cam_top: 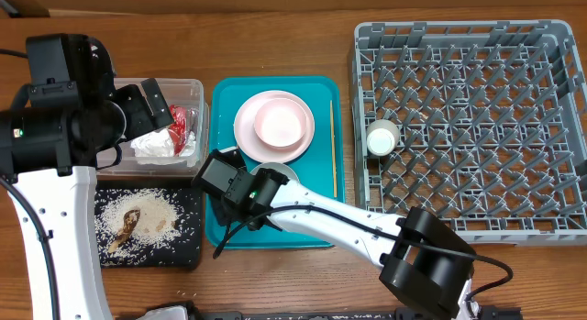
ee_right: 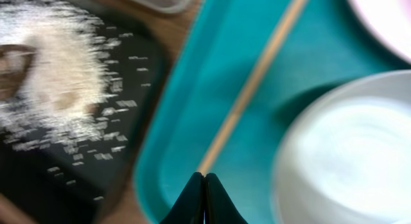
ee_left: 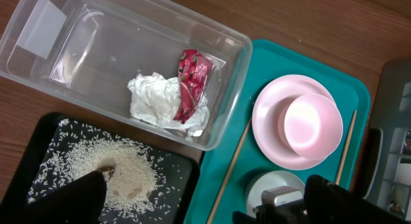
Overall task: Sort waste into correct bins and load items into the dishwasher
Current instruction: 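Grasp wooden chopstick on teal tray with right gripper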
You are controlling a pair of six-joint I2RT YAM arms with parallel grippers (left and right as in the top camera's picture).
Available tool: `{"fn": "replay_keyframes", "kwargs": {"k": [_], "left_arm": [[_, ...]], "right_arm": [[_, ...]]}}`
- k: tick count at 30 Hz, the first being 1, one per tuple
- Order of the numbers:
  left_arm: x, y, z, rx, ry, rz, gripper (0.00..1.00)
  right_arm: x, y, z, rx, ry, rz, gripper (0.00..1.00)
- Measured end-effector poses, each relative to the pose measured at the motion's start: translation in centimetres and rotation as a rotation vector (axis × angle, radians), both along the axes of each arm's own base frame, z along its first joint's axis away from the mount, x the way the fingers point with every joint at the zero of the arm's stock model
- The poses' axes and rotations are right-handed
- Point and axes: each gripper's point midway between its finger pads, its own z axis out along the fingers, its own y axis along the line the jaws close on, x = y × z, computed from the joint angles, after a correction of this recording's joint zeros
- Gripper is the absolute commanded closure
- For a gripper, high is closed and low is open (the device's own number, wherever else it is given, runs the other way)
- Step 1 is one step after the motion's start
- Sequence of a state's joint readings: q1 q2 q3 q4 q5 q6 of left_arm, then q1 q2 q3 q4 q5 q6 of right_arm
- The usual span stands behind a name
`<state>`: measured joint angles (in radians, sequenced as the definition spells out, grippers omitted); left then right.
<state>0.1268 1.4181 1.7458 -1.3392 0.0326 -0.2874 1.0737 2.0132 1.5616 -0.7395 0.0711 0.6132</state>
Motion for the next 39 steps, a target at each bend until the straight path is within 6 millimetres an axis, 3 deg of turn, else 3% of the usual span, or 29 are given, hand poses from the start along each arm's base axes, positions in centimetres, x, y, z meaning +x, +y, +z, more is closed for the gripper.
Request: {"fn": "replay_keyframes", "kwargs": {"k": [5, 16, 24, 34, 39], "left_arm": [[0.1, 0.0, -0.2, 0.000, 0.007, 0.000, 0.00], [0.1, 0.0, -0.2, 0.000, 0.008, 0.000, 0.00], [0.1, 0.0, -0.2, 0.000, 0.008, 0.000, 0.00], [0.1, 0.0, -0.2, 0.000, 0.008, 0.000, 0.00], [0.1, 0.0, -0.2, 0.000, 0.008, 0.001, 0.00]], "right_arm": [[0.6, -1.3, -0.3, -0.059, -0.037, -0.032, 0.96], [1.1, -1.3, -0.3, -0.059, -0.052, -0.067, 0.96], [1.3, -1.0, -2.3, -0.075, -0.041, -0.072, 0.96], [3.2, -4.0, -2.9, -0.160, -0.047, -0.137, 0.96], [3.9, -3.9, -2.8, -0.130, -0.039, -0.149, 0.96]]}}
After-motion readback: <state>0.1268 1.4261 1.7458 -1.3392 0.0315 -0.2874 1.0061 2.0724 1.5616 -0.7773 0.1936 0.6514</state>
